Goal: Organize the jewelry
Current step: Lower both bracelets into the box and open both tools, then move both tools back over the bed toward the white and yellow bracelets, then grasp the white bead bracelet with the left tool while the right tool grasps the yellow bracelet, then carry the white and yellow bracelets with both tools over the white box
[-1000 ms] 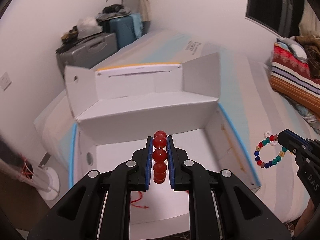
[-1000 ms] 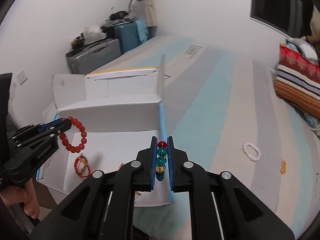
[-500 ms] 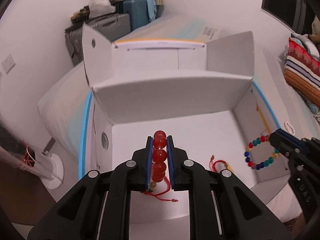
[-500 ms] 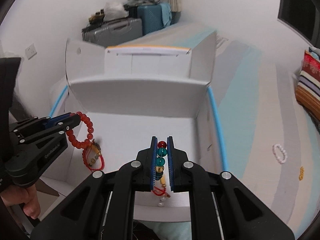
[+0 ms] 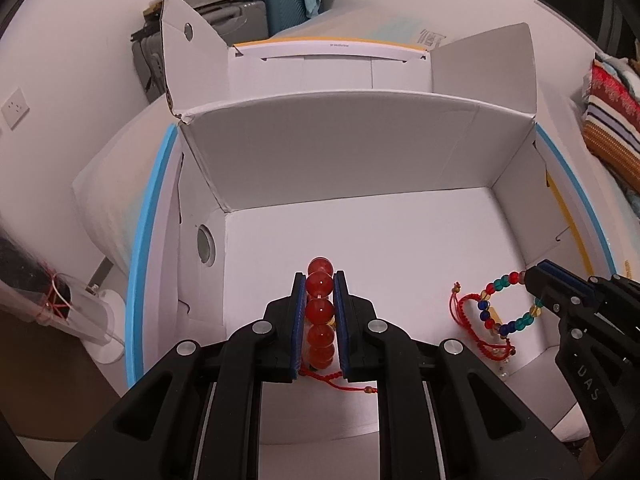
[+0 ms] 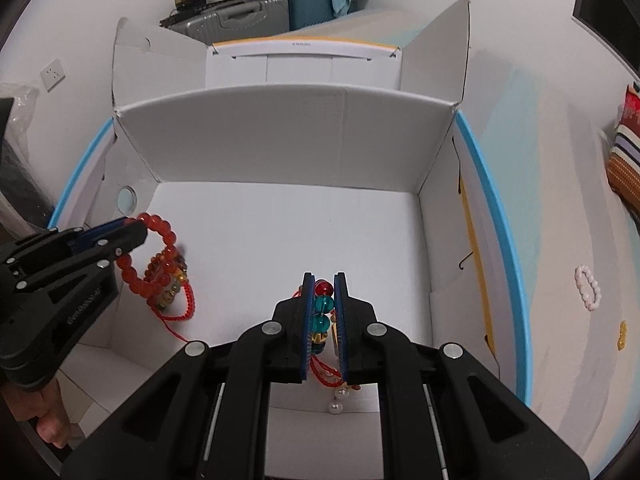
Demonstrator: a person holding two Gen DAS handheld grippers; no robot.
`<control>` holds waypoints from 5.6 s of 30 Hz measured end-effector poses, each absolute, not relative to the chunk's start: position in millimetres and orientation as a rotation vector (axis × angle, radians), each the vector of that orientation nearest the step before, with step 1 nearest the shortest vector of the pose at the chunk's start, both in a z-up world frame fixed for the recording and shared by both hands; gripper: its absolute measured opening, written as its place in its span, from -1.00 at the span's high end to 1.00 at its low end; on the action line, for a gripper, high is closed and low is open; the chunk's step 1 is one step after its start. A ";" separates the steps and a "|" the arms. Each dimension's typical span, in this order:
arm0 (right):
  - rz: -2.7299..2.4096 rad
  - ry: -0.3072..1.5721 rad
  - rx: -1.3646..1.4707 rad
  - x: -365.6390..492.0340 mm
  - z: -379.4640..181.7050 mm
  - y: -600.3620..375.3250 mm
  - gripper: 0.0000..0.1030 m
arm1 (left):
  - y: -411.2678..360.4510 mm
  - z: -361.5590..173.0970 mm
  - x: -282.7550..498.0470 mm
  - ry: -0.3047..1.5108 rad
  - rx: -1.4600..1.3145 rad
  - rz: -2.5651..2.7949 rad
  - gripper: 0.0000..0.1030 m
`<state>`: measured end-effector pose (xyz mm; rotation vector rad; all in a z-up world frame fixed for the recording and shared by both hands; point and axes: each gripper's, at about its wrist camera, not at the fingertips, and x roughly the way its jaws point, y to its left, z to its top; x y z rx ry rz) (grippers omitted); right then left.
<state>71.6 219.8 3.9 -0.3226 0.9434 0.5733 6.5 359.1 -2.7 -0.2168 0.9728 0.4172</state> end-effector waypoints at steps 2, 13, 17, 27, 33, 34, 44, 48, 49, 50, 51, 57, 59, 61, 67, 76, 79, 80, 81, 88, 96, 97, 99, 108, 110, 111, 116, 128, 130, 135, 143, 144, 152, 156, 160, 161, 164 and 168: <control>0.570 0.954 -0.321 74.3 0.6 220.1 0.83 | 359.9 -2.0 6.1 0.971 -0.217 0.421 0.75; 0.568 0.940 -0.350 66.6 -0.9 224.8 0.21 | 354.2 13.5 -5.8 0.931 -0.194 0.445 0.47; 0.563 0.903 -0.334 62.4 12.8 218.5 -0.06 | 351.6 30.8 -15.4 0.879 -0.181 0.482 -0.01; 0.528 0.824 -0.281 57.6 42.4 186.3 -0.77 | 334.6 60.0 -22.7 0.805 -0.175 0.501 -0.70; 0.504 0.840 -0.254 65.7 49.5 157.1 -0.82 | 308.5 69.7 -17.2 0.775 -0.137 0.479 -0.89; 0.498 0.842 -0.249 65.8 50.2 150.3 -0.85 | 303.7 71.6 -15.2 0.770 -0.133 0.473 -0.89; 0.391 0.832 -0.182 81.8 61.3 71.6 -0.85 | 248.0 83.8 14.0 0.748 -0.113 0.377 -0.89; 0.341 0.825 -0.145 90.5 66.1 32.0 -0.85 | 220.5 85.2 30.1 0.744 -0.098 0.337 -0.89; 0.325 0.826 -0.133 94.0 66.9 18.6 -0.85 | 213.9 84.8 34.6 0.745 -0.097 0.324 -0.89; 0.314 0.827 -0.126 97.0 67.2 10.0 -0.85 | 204.7 84.7 40.4 0.746 -0.095 0.305 -0.89; 0.303 0.828 -0.119 99.7 67.2 1.8 -0.85 | 198.7 84.4 43.6 0.747 -0.093 0.295 -0.89; 0.232 0.836 -0.069 120.9 63.3 -54.3 -0.85 | 149.1 78.6 74.7 0.757 -0.064 0.219 -0.89; 0.211 0.839 -0.058 127.9 61.1 -71.0 -0.85 | 133.3 76.3 86.1 0.760 -0.052 0.196 -0.89; 0.194 0.842 -0.050 134.6 58.3 -83.4 -0.85 | 119.8 72.7 96.6 0.765 -0.045 0.176 -0.89; 0.141 0.863 -0.014 160.4 40.2 -128.9 -0.85 | 73.9 53.8 137.3 0.789 -0.023 0.111 -0.89; 0.048 0.918 0.022 214.3 -9.4 -186.0 -0.85 | 19.6 4.9 205.6 0.857 0.002 0.031 -0.89; 0.034 0.942 0.053 229.5 -26.1 -201.9 -0.85 | 4.4 -14.4 228.9 0.882 0.003 0.007 -0.89; 0.029 0.951 0.060 235.5 -32.9 -207.6 -0.85 | 0.4 -20.6 235.2 0.890 0.005 0.000 -0.89; 0.020 0.959 0.063 240.9 -39.7 -212.6 -0.85 | -5.0 -28.3 243.3 0.899 0.008 -0.007 -0.89; 0.002 1.013 0.098 266.6 -68.1 -231.9 -0.85 | -23.4 -73.5 284.8 0.966 0.011 -0.032 -0.89; -0.009 1.085 0.144 285.0 -94.9 -252.5 -0.44 | -29.2 -103.7 306.5 1.034 0.030 -0.025 -0.59; -0.014 1.089 0.142 284.9 -96.0 -253.6 -0.32 | -29.7 -105.3 305.6 1.027 0.039 -0.024 -0.53; -0.026 1.094 0.132 286.0 -98.7 -255.3 -0.16 | -32.0 -104.6 304.2 1.022 0.057 -0.027 -0.29; -0.048 1.101 0.141 281.3 -97.3 -255.4 0.67 | -29.9 -100.3 296.1 1.029 0.076 -0.029 0.54; -0.053 1.098 0.135 281.0 -96.7 -255.9 0.82 | -28.4 -98.0 293.0 1.030 0.077 -0.032 0.82; -0.055 1.096 0.133 280.6 -96.4 -256.2 0.82 | -29.3 -96.7 292.1 1.030 0.070 -0.041 0.82; -0.050 1.069 0.154 274.5 -89.0 -259.3 0.83 | -25.1 -82.3 284.2 1.009 0.031 -0.081 0.82; -0.036 0.998 0.162 263.9 -65.8 -261.3 0.83 | -23.9 -47.9 263.5 0.950 -0.008 -0.127 0.82; -0.032 0.989 0.159 262.6 -61.4 -259.5 0.83 | -25.6 -44.1 264.5 0.944 -0.011 -0.130 0.82; -0.016 0.972 0.143 257.1 -52.2 -252.6 0.83 | -23.4 -40.0 261.5 0.955 0.002 -0.129 0.82; -0.013 0.969 0.126 245.6 -43.6 -244.4 0.83 | -19.3 -19.9 250.2 0.944 0.001 -0.123 0.82; -0.012 0.966 0.124 243.6 -41.6 -243.1 0.82 | -19.3 -15.6 247.4 0.938 0.004 -0.122 0.82; -0.022 0.934 0.092 223.7 -19.7 -227.5 0.83 | -9.4 10.1 219.9 0.918 0.010 -0.117 0.82; -0.016 0.922 0.079 211.8 -7.9 -218.7 0.83 | 1.6 23.0 203.6 0.906 0.001 -0.105 0.82; -0.005 0.909 0.061 196.2 5.3 -203.6 0.83 | 13.1 35.5 185.8 0.897 -0.009 -0.100 0.82; 0.004 0.905 0.060 191.2 9.3 -198.5 0.83 | 15.7 38.5 181.3 0.893 -0.008 -0.096 0.82; 0.020 0.899 0.058 180.7 17.2 -187.0 0.82 | 27.7 49.0 166.4 0.882 -0.016 -0.078 0.82; 0.044 0.888 0.040 165.3 27.7 -170.0 0.82 | 44.7 56.8 150.9 0.874 -0.023 -0.069 0.82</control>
